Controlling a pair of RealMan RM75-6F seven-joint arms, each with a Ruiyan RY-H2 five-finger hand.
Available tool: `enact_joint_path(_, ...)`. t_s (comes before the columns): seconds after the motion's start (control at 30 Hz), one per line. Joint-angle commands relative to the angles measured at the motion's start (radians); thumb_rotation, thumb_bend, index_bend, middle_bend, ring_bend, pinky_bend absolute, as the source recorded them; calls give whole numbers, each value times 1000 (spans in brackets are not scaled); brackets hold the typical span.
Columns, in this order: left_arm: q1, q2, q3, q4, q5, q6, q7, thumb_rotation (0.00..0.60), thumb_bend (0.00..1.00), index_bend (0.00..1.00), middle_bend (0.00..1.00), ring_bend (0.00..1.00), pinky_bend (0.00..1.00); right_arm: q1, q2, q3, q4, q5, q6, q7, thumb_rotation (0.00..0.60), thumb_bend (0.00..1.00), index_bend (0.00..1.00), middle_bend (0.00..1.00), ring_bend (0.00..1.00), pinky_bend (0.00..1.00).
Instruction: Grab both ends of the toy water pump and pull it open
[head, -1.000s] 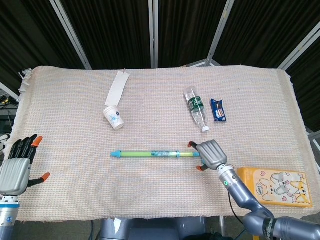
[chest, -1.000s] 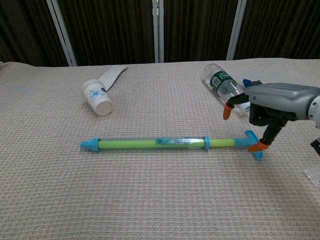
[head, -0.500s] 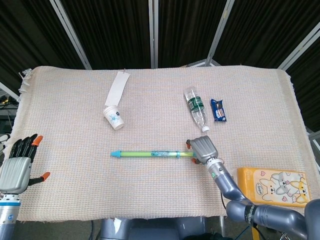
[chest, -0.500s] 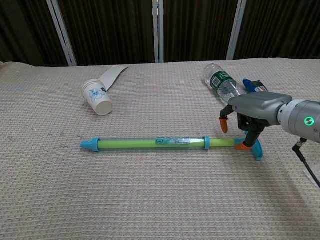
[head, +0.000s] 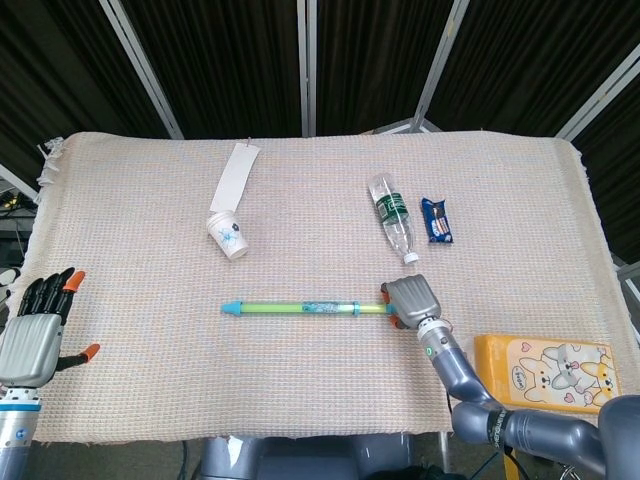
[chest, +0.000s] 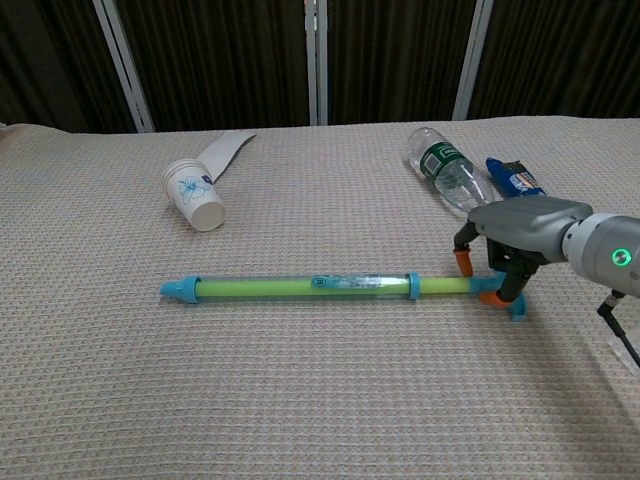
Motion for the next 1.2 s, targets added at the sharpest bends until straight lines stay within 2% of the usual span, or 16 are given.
enact_joint_path(0.03,-1,0,0,0,-1,-1,0,600,0,0,0,0,0,5,-10,-6,16,4,1,5,600,233,512,1000,1000,1000)
enact_joint_path(0.23,-4,-3,2,2,-4,-4,5,600,0,0,0,0,0,14,-20,-11,31,8,-3,15,600,254,525,1000,1000,1000)
enact_joint_path(0.43,-11,-10,4,8,-1,-11,7,600,0,0,1,0,0,16,-19,-13,28,6,2,28,600,391,637,1000,1000,1000)
enact_joint_path(0.47,-14,-15,2,12,0,-12,8,600,0,0,17,2,0,16,-17,-13,24,7,5,30,600,411,653,1000,1000,1000)
enact_joint_path(0.5,-22,-26,-3,21,3,-14,9,600,0,0,83,40,8,14,-12,-11,16,11,8,33,600,430,664,1000,1000,1000)
enact_joint_path(0.57,-37,-49,-13,47,10,-21,-2,600,0,23,291,197,84,14,-4,-12,3,19,11,31,600,454,677,1000,1000,1000)
enact_joint_path(0.6,-43,-58,-17,59,14,-24,-7,600,0,60,430,329,181,15,-2,-12,-1,23,11,30,600,461,681,1000,1000,1000)
enact_joint_path(0.67,-63,-79,-24,89,26,-42,-24,600,0,140,597,502,385,16,4,-12,-12,34,12,25,600,473,686,1000,1000,1000)
enact_joint_path(0.73,-96,-109,-35,130,43,-70,-52,600,0,239,761,681,703,18,11,-12,-25,47,15,18,600,478,687,1000,1000,1000)
enact_joint_path(0.8,-140,-144,-49,169,47,-120,-84,600,0,306,859,791,918,21,17,-10,-40,64,19,10,600,480,689,1000,1000,1000)
enact_joint_path(0.83,-161,-158,-54,181,47,-146,-94,600,0,339,900,834,983,23,19,-9,-46,72,21,7,600,481,689,1000,1000,1000)
enact_joint_path(0.93,-255,-206,-71,217,32,-279,-125,600,0,377,950,873,1000,30,26,-4,-64,92,29,-3,600,482,691,1000,1000,1000)
enact_joint_path(1.03,-334,-244,-97,236,-27,-406,-133,600,0,379,957,877,1000,36,31,-3,-75,102,34,-8,600,488,693,1000,1000,1000)
enact_joint_path(1.2,-436,-313,-138,258,-137,-526,-58,600,0,378,956,877,1000,47,32,-1,-84,129,39,-16,600,488,696,1000,1000,1000)
